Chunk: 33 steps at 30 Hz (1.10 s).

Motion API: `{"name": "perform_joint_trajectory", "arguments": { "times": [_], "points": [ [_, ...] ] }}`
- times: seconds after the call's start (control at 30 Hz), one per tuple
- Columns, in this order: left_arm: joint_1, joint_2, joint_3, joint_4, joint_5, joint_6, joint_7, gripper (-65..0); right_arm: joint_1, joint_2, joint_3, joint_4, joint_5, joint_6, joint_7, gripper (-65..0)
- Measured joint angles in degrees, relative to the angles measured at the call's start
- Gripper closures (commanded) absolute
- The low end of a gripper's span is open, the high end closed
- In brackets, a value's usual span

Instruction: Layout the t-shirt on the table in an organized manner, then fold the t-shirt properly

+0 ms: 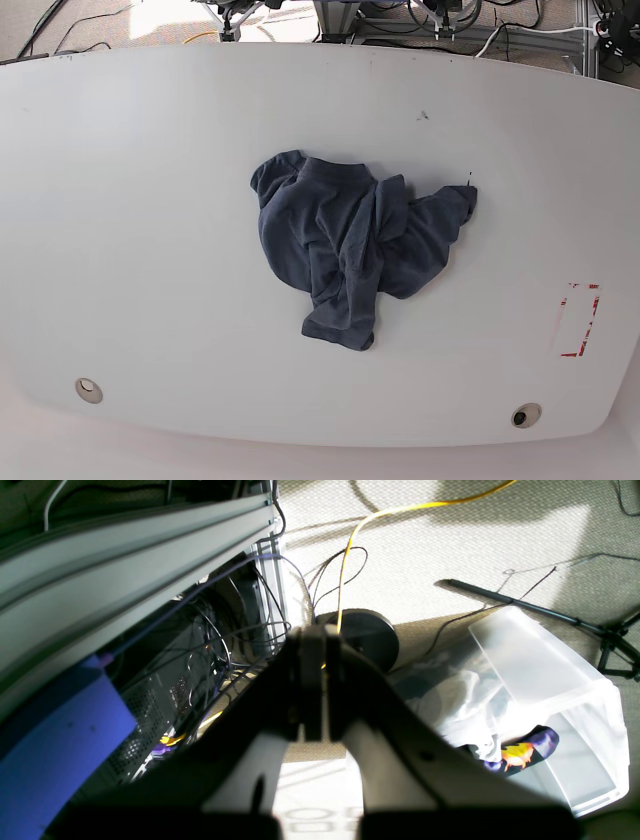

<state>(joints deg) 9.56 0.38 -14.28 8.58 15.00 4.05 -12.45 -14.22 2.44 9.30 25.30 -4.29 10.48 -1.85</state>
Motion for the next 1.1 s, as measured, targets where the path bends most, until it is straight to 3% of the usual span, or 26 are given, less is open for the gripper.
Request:
{"name": "perform_joint_trajectory", "arguments": {
  "times": [0.37,0.57,0.77,1.1],
  "points": [
    [3.0,-0.1,0.0,0.0,0.0,0.0,-1.0,-0.6,-4.1,-0.3,0.0,0.3,0.0,0.0,5.2,-0.6],
    [4.7,-0.3,0.0,0.1,0.0,-0.1,-6.9,-0.6,-6.3,0.0,0.0,0.3,0.0,0.0,9.3,-0.6],
    [7.6,-1.0,0.0,0.1,0.0,-0.1,-9.5,-0.6,-8.2,0.2,0.0,0.6,0.1,0.0,9.7,-0.6],
    [11.6,-1.2,0.0,0.1,0.0,-0.2,-15.6,-0.4,-17.0,1.0,0.0,16.1,0.0,0.0,10.2,-0.6]
  ]
}}
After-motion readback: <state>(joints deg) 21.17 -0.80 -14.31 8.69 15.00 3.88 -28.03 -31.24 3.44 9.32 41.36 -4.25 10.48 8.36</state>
